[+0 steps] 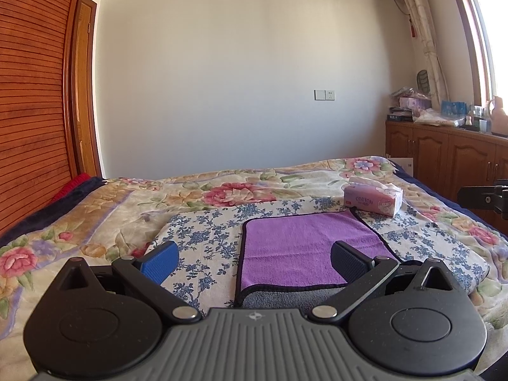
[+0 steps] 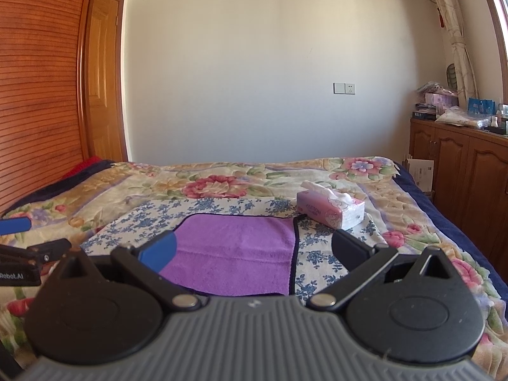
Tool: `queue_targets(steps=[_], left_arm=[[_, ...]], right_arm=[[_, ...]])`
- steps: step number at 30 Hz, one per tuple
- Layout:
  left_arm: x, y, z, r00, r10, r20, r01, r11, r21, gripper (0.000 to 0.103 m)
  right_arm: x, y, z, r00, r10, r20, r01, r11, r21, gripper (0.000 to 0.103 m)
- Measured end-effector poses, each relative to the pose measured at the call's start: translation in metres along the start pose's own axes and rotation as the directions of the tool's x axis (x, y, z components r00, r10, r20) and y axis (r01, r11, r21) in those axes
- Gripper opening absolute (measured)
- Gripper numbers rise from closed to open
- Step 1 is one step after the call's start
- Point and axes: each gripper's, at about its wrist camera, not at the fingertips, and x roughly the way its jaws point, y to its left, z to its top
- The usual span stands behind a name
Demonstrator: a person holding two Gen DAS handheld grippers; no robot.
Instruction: Fold towel
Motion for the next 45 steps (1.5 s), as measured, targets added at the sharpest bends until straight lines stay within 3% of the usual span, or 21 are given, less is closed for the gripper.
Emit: queue_targets(steps=[22,35,45], left_arm=[[0.054,0.0,0.003,0.99,-0.052,-0.13,0.057,0.998,0.034,0.103],[0.091,0.004,0.0,0.974,-0.091,-0.209,0.101,0.994,0.041,0.103],[0.125,0.014,-0.008,0.955,-0.11,-0.276,0.12,0.993,0.021,0.095]], right_arm=[[0.04,-0.007,0.002,0.993,-0.008,-0.12,0.004,0.999,-0.035,0.103],[0.074,-0.011,0.001,0.978,0.017,-0.21,-0.038,0.995,-0.096,0.103],[0.1,-0.017,-0.003,0.958,0.037,-0.283,-0.071,0.991,-0.113,0.103]])
